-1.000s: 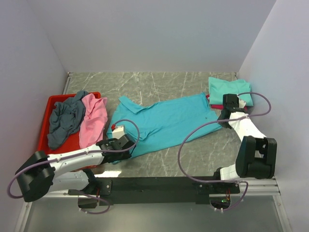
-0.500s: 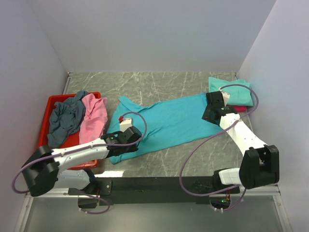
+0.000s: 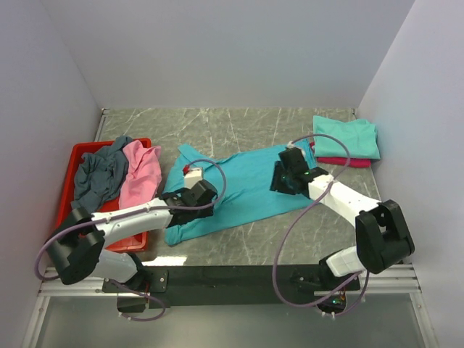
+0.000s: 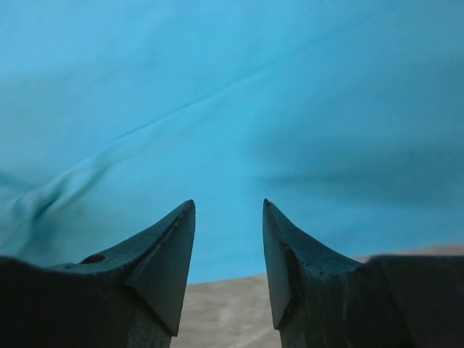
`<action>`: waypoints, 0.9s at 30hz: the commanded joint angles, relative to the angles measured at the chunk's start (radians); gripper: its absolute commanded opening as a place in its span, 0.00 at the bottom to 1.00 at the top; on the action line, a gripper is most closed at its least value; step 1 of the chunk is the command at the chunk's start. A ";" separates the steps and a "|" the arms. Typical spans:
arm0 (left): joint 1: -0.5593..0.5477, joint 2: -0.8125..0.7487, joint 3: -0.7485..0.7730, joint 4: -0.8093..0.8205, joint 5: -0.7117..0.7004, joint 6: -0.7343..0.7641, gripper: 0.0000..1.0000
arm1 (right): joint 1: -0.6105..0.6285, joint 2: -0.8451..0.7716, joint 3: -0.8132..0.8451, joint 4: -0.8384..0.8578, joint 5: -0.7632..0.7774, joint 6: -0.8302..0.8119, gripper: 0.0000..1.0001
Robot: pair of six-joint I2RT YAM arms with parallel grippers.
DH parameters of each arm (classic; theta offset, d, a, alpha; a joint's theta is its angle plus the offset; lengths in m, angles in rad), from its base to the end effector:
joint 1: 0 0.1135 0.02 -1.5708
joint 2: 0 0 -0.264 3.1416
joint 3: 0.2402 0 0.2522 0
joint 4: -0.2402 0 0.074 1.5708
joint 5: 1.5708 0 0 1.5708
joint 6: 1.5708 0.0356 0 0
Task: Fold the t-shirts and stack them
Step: Fold the tshirt
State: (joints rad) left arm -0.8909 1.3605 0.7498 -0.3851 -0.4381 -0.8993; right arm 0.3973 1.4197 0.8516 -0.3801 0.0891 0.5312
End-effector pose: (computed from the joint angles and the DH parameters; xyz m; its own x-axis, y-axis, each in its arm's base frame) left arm 0.1738 -0.1909 0.1912 -0.7660 -0.1802 -0.6171 -0.0652 0.9767 -0.2043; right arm 0.2621 0.1065 0.2043 -0.8169 0.2044 -0.5394 0.0884 0.9684 0.2331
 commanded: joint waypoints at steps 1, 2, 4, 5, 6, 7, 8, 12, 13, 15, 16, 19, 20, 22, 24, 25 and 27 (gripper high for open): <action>0.087 -0.104 -0.035 0.070 -0.008 -0.004 0.53 | 0.101 0.007 0.036 0.116 -0.083 0.030 0.50; 0.104 -0.118 -0.064 0.083 0.013 -0.004 0.54 | 0.157 0.024 0.055 0.121 -0.080 0.032 0.50; 0.144 -0.141 -0.085 0.103 0.033 -0.007 0.54 | 0.205 0.086 0.124 0.118 -0.075 0.027 0.50; 0.155 -0.159 -0.104 0.126 0.041 -0.013 0.55 | 0.245 0.109 0.145 0.116 -0.072 0.020 0.50; 0.165 -0.167 -0.113 0.138 0.065 -0.016 0.55 | 0.267 0.132 0.185 0.122 -0.072 0.018 0.50; 0.196 -0.184 -0.122 0.155 0.081 -0.018 0.55 | 0.282 0.175 0.204 0.132 -0.080 0.013 0.50; 0.213 -0.192 -0.135 0.169 0.099 -0.020 0.56 | 0.316 0.195 0.220 0.136 -0.086 0.013 0.50; 0.277 -0.221 -0.130 0.157 0.116 -0.009 0.57 | 0.374 0.292 0.299 0.158 -0.126 0.024 0.50; 0.282 -0.225 -0.121 0.152 0.116 0.002 0.58 | 0.388 0.306 0.309 0.165 -0.133 0.027 0.50; 0.299 -0.225 -0.115 0.146 0.121 0.016 0.59 | 0.419 0.340 0.337 0.168 -0.153 0.032 0.50; 0.305 -0.222 -0.113 0.144 0.124 0.019 0.59 | 0.426 0.350 0.343 0.173 -0.157 0.032 0.50; 0.322 -0.219 -0.122 0.163 0.153 0.022 0.59 | 0.459 0.384 0.371 0.173 -0.160 0.038 0.50; 0.323 -0.219 -0.125 0.166 0.154 0.022 0.59 | 0.465 0.392 0.383 0.168 -0.157 0.035 0.50; 0.328 -0.221 -0.133 0.172 0.159 0.022 0.59 | 0.482 0.409 0.397 0.150 -0.132 0.032 0.50; 0.336 -0.221 -0.136 0.173 0.165 0.023 0.59 | 0.489 0.423 0.414 0.138 -0.118 0.023 0.50; 0.339 -0.218 -0.136 0.175 0.168 0.028 0.59 | 0.501 0.426 0.418 0.123 -0.111 0.016 0.50; 0.343 -0.215 -0.136 0.175 0.174 0.033 0.59 | 0.511 0.442 0.438 0.101 -0.091 0.009 0.50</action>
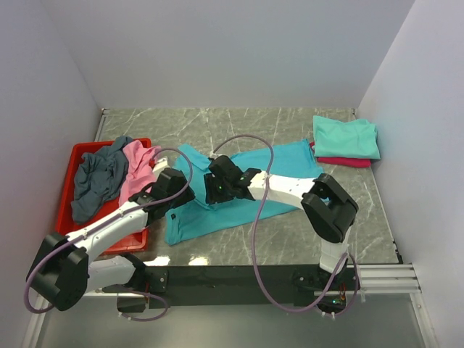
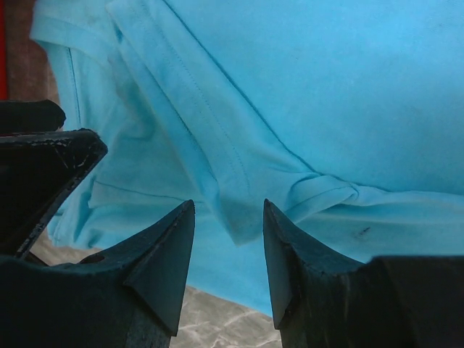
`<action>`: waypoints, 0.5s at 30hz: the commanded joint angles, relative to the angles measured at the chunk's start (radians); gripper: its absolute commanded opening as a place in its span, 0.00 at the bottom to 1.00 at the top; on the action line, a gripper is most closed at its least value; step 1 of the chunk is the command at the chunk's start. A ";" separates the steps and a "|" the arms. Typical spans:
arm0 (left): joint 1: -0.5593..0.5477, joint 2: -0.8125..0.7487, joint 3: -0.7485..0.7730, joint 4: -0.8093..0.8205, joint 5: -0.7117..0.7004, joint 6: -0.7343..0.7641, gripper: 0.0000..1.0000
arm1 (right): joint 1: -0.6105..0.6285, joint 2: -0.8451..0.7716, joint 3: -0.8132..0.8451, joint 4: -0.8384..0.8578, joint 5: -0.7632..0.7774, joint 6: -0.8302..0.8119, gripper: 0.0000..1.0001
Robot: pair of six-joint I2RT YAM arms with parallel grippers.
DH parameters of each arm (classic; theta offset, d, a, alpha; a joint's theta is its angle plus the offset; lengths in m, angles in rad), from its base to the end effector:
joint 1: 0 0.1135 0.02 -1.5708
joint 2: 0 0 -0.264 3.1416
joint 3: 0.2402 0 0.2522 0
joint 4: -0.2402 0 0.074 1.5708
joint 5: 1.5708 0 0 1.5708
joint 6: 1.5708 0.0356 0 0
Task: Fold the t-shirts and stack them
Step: Fold the tshirt
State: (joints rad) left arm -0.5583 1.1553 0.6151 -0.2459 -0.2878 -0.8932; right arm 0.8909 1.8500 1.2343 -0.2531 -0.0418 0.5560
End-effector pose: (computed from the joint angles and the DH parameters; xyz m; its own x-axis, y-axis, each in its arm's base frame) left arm 0.2011 -0.1137 0.2040 -0.6395 -0.4814 -0.5995 -0.2558 0.8685 -0.4246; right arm 0.2492 0.3105 0.1911 -0.8268 -0.1839 -0.5316 -0.4210 0.8291 0.3679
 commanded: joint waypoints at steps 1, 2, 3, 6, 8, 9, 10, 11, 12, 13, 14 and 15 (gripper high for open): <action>0.012 -0.006 -0.003 0.036 0.025 0.030 0.59 | 0.020 0.020 0.062 -0.046 0.071 -0.018 0.50; 0.014 -0.006 -0.003 0.036 0.027 0.030 0.59 | 0.029 0.025 0.073 -0.060 0.085 -0.021 0.50; 0.015 -0.008 -0.005 0.036 0.029 0.030 0.59 | 0.034 0.034 0.079 -0.070 0.097 -0.024 0.50; 0.021 -0.011 -0.014 0.040 0.035 0.033 0.59 | 0.055 0.037 0.090 -0.112 0.164 -0.033 0.50; 0.029 -0.012 -0.018 0.042 0.038 0.034 0.59 | 0.063 0.040 0.094 -0.133 0.195 -0.041 0.50; 0.032 -0.012 -0.017 0.042 0.041 0.037 0.59 | 0.069 0.046 0.097 -0.140 0.197 -0.045 0.50; 0.034 -0.012 -0.017 0.042 0.041 0.039 0.59 | 0.072 0.051 0.099 -0.146 0.198 -0.047 0.50; 0.035 -0.014 -0.015 0.040 0.042 0.039 0.59 | 0.074 0.054 0.100 -0.149 0.204 -0.047 0.50; 0.038 -0.016 -0.014 0.039 0.041 0.040 0.59 | 0.075 0.060 0.100 -0.152 0.209 -0.045 0.50; 0.038 -0.019 -0.012 0.037 0.041 0.039 0.59 | 0.077 0.063 0.102 -0.155 0.212 -0.045 0.50; 0.040 -0.020 -0.012 0.037 0.041 0.040 0.59 | 0.080 0.066 0.103 -0.156 0.214 -0.045 0.50; 0.041 -0.023 -0.012 0.036 0.041 0.042 0.59 | 0.080 0.069 0.103 -0.155 0.215 -0.045 0.50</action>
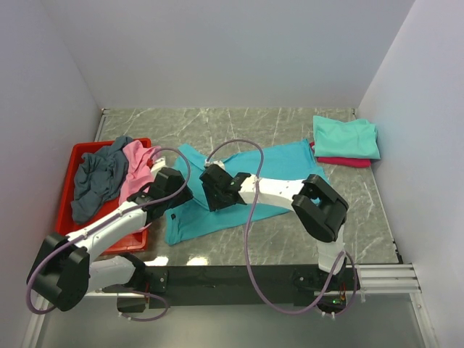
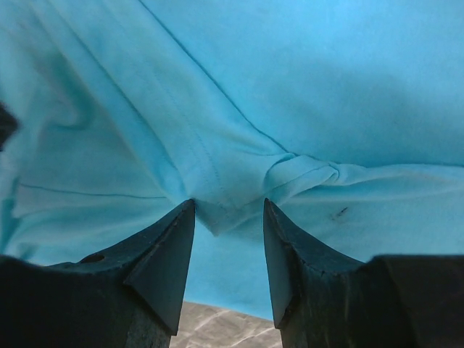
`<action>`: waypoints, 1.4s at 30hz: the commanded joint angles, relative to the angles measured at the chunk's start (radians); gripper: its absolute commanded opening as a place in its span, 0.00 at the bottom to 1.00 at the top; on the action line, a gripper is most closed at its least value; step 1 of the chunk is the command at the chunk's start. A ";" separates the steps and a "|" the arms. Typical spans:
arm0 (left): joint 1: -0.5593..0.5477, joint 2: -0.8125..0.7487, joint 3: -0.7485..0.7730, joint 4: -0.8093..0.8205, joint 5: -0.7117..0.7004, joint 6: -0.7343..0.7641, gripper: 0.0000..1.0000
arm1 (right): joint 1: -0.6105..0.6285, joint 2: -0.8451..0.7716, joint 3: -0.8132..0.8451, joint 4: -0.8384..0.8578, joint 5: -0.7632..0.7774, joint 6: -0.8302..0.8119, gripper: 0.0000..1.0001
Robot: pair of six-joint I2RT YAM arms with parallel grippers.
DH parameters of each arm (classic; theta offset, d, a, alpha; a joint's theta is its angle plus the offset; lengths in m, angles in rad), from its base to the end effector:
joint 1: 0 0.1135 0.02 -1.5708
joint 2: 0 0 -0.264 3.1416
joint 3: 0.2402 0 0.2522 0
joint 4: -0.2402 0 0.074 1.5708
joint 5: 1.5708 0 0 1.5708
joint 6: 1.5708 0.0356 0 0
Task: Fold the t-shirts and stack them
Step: Fold the tshirt
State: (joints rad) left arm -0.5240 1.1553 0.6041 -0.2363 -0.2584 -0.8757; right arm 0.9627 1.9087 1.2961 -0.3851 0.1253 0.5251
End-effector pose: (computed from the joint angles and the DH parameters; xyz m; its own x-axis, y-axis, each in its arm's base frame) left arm 0.2037 -0.1072 0.2010 -0.6445 -0.4851 -0.5910 -0.2613 0.8662 -0.4259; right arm 0.2332 0.3272 0.1790 -0.8042 -0.2847 -0.5218 -0.4304 0.8843 0.1810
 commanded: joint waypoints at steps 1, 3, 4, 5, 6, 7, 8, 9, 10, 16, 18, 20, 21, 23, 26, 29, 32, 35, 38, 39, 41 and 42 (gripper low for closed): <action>0.009 -0.025 -0.001 0.025 0.011 0.026 0.59 | 0.008 0.010 0.040 -0.023 0.050 -0.014 0.50; 0.012 -0.025 -0.001 0.022 0.010 0.029 0.59 | 0.011 0.018 0.043 -0.029 0.063 -0.014 0.48; 0.013 -0.025 -0.001 0.020 0.011 0.029 0.59 | 0.011 0.021 0.051 -0.034 0.068 -0.014 0.46; 0.015 -0.025 -0.001 0.020 0.011 0.029 0.59 | 0.011 0.029 0.055 -0.038 0.073 -0.016 0.44; 0.015 -0.026 -0.004 0.020 0.011 0.030 0.59 | 0.011 0.033 0.060 -0.046 0.076 -0.017 0.40; 0.016 -0.028 -0.004 0.020 0.011 0.029 0.59 | 0.011 0.035 0.065 -0.047 0.079 -0.017 0.38; 0.018 -0.029 -0.006 0.019 0.011 0.032 0.59 | 0.011 0.036 0.065 -0.047 0.079 -0.017 0.36; 0.019 -0.031 -0.007 0.017 0.011 0.030 0.59 | 0.010 0.039 0.063 -0.044 0.077 -0.019 0.33; 0.021 -0.032 -0.007 0.017 0.011 0.033 0.59 | 0.011 0.039 0.062 -0.044 0.076 -0.020 0.32; 0.033 -0.048 -0.009 0.008 0.013 0.038 0.59 | 0.010 0.044 0.072 -0.041 0.079 -0.028 0.06; 0.036 -0.058 -0.010 0.006 0.015 0.038 0.59 | 0.007 0.047 0.084 -0.040 0.076 -0.036 0.03; 0.039 -0.063 -0.010 0.005 0.018 0.040 0.59 | 0.002 0.062 0.118 -0.050 0.071 -0.043 0.00; 0.042 -0.068 -0.006 0.003 0.022 0.040 0.59 | -0.004 0.067 0.132 -0.058 0.071 -0.053 0.00; 0.044 -0.069 0.009 -0.004 0.025 0.049 0.59 | -0.015 0.075 0.163 -0.060 0.065 -0.066 0.00; 0.045 -0.074 0.019 -0.011 0.022 0.060 0.59 | -0.036 0.084 0.201 -0.060 0.063 -0.080 0.00; 0.047 -0.083 0.022 -0.017 0.024 0.063 0.59 | -0.067 0.098 0.241 -0.069 0.065 -0.088 0.00; 0.048 -0.092 0.010 -0.017 0.028 0.061 0.59 | -0.105 0.118 0.272 -0.072 0.059 -0.100 0.00; 0.050 -0.092 0.005 -0.017 0.028 0.064 0.59 | -0.145 0.139 0.290 -0.069 0.036 -0.105 0.00; 0.055 -0.086 0.000 -0.012 0.034 0.069 0.59 | -0.179 0.167 0.311 -0.067 0.011 -0.117 0.00; 0.055 -0.079 0.000 -0.011 0.036 0.072 0.59 | -0.186 0.174 0.328 -0.072 0.007 -0.119 0.00; 0.056 -0.069 0.006 -0.009 0.041 0.078 0.59 | -0.206 0.199 0.345 -0.074 -0.021 -0.125 0.00; 0.058 -0.059 0.009 -0.009 0.042 0.081 0.59 | -0.212 0.204 0.353 -0.072 -0.035 -0.125 0.00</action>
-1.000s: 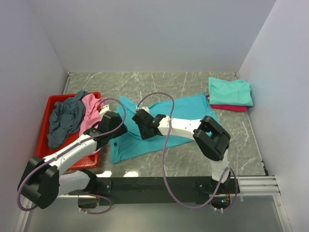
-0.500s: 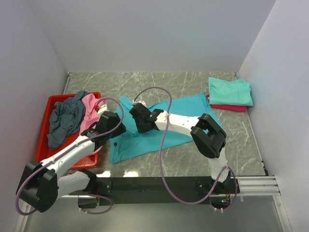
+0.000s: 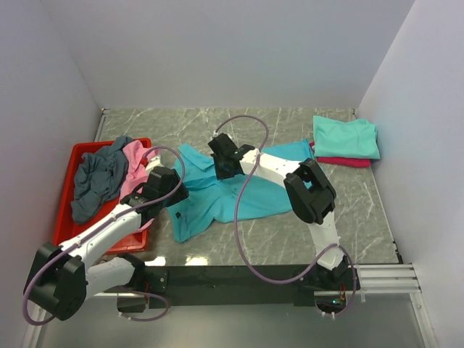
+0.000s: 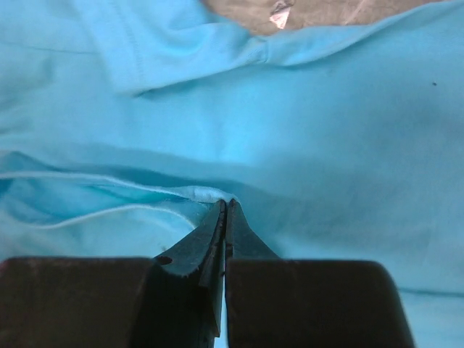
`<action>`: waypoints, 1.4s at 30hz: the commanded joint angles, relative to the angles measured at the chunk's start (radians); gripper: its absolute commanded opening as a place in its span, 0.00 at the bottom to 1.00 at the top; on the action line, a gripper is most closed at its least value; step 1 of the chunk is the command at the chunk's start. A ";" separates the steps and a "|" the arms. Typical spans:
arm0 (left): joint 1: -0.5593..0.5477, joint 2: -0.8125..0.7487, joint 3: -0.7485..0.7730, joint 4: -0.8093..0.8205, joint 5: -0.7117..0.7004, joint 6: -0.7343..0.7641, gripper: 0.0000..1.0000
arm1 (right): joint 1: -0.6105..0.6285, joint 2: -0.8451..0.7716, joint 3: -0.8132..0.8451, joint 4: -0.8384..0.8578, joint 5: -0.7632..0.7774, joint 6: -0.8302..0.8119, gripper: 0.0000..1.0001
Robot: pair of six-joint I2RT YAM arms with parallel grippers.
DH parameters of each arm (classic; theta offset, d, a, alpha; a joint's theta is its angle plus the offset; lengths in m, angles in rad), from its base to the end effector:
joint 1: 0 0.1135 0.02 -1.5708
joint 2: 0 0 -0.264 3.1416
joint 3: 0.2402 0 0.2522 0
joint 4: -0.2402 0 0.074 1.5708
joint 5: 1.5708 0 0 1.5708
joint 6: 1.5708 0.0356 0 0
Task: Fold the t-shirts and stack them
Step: Fold the tshirt
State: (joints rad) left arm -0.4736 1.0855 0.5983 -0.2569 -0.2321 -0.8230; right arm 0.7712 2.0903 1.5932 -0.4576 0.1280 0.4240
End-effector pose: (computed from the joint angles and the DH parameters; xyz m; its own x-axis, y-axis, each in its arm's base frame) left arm 0.2007 -0.0937 0.2118 -0.6249 -0.4815 -0.6145 -0.2425 0.8679 -0.4335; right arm 0.3317 0.3161 0.1894 -0.7961 -0.2047 -0.5696 -0.3411 0.9291 0.1428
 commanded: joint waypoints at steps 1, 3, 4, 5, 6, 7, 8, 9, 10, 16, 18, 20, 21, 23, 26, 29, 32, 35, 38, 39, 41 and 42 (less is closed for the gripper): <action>0.007 0.013 0.017 0.011 0.016 0.028 0.59 | -0.026 0.033 0.069 0.005 -0.047 -0.024 0.00; 0.007 0.022 0.017 0.018 0.017 0.031 0.59 | -0.039 0.045 0.097 0.002 -0.070 -0.024 0.00; 0.009 0.025 0.018 0.019 0.019 0.035 0.59 | -0.044 0.051 0.106 0.000 -0.071 -0.027 0.00; 0.009 0.030 0.018 0.019 0.019 0.033 0.59 | -0.046 0.062 0.116 -0.004 -0.071 -0.027 0.00; 0.010 0.033 0.018 0.022 0.023 0.033 0.59 | -0.053 0.069 0.131 -0.013 -0.073 -0.027 0.00; 0.010 0.034 0.018 0.024 0.025 0.033 0.59 | -0.059 0.074 0.136 -0.019 -0.074 -0.025 0.00; 0.010 0.036 0.014 0.027 0.028 0.032 0.59 | -0.064 0.079 0.137 -0.021 -0.076 -0.024 0.00; 0.010 0.036 0.012 0.037 0.033 0.028 0.59 | -0.069 0.079 0.134 -0.018 -0.080 -0.022 0.00; 0.010 0.036 0.008 0.045 0.051 0.025 0.58 | -0.081 0.079 0.129 -0.018 -0.083 -0.021 0.00; 0.010 0.039 -0.029 0.119 0.105 0.013 0.57 | -0.113 0.068 0.105 -0.010 -0.080 -0.008 0.00; 0.009 0.051 -0.034 0.128 0.119 0.012 0.56 | -0.121 0.065 0.103 -0.006 -0.085 -0.002 0.03; 0.007 0.062 -0.038 0.148 0.140 0.010 0.56 | -0.125 0.056 0.103 -0.006 -0.088 -0.001 0.23; 0.006 0.066 -0.041 0.157 0.151 0.009 0.55 | -0.124 0.051 0.099 0.000 -0.085 0.001 0.30; -0.005 0.077 -0.048 0.186 0.165 0.001 0.54 | -0.127 0.030 0.091 0.004 -0.076 0.007 0.45; -0.029 0.096 -0.048 0.220 0.171 -0.010 0.54 | -0.133 -0.013 0.059 0.020 -0.064 0.016 0.58; -0.075 0.135 -0.031 0.249 0.165 -0.018 0.54 | -0.141 -0.076 -0.017 0.039 -0.041 0.021 0.64; -0.128 0.203 0.003 0.289 0.151 -0.024 0.54 | -0.151 -0.154 -0.087 0.053 -0.028 0.030 0.65; -0.151 0.270 0.014 0.321 0.166 -0.036 0.53 | -0.177 -0.232 -0.205 0.088 -0.025 0.035 0.65; -0.155 0.298 -0.017 0.369 0.197 -0.054 0.52 | -0.216 -0.308 -0.362 0.131 -0.021 0.042 0.65; -0.155 0.298 -0.026 0.381 0.201 -0.057 0.52 | -0.239 -0.344 -0.393 0.140 -0.022 0.044 0.65; -0.155 0.288 -0.060 0.378 0.201 -0.067 0.52 | -0.266 -0.375 -0.471 0.163 -0.027 0.042 0.65; -0.155 0.281 -0.072 0.372 0.197 -0.070 0.52 | -0.279 -0.398 -0.493 0.169 -0.028 0.041 0.65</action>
State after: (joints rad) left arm -0.6254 1.3846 0.5552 0.0620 -0.0505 -0.8642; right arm 0.5293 1.7512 1.1694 -0.3466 0.0834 0.4557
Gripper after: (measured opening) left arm 0.525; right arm 0.653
